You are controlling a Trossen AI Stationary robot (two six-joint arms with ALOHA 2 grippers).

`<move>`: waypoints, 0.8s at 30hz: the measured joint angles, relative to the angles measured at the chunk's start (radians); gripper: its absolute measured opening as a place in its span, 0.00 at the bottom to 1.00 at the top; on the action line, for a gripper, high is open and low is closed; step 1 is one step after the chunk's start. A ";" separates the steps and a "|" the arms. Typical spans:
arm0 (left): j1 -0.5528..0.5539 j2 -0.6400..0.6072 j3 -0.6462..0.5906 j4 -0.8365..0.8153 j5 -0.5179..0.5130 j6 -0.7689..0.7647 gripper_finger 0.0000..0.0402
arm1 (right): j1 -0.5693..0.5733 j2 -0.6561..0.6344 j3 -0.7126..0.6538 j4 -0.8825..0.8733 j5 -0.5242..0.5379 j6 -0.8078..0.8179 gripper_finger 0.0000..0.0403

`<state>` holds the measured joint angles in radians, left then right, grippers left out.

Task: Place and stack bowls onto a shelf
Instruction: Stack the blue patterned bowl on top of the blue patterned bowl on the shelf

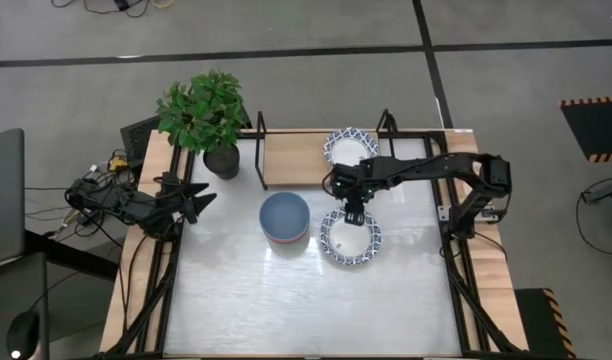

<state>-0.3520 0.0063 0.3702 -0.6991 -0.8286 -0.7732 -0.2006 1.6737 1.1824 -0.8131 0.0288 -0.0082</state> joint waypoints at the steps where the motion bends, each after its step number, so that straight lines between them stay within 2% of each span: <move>1: 0.000 0.000 0.000 0.000 -0.004 0.000 0.73 | -0.004 0.000 0.000 0.004 0.000 0.000 0.55; 15: 0.000 0.000 0.000 -0.001 -0.021 0.001 0.73 | 0.025 0.091 -0.002 0.017 -0.080 -0.003 0.55; 24: 0.000 0.000 0.000 0.000 -0.022 0.001 0.73 | 0.021 0.034 0.018 -0.027 -0.049 0.025 0.55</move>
<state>-0.3521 0.0065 0.3702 -0.6990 -0.8501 -0.7727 -0.1797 1.7080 1.2007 -0.8405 -0.0205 0.0167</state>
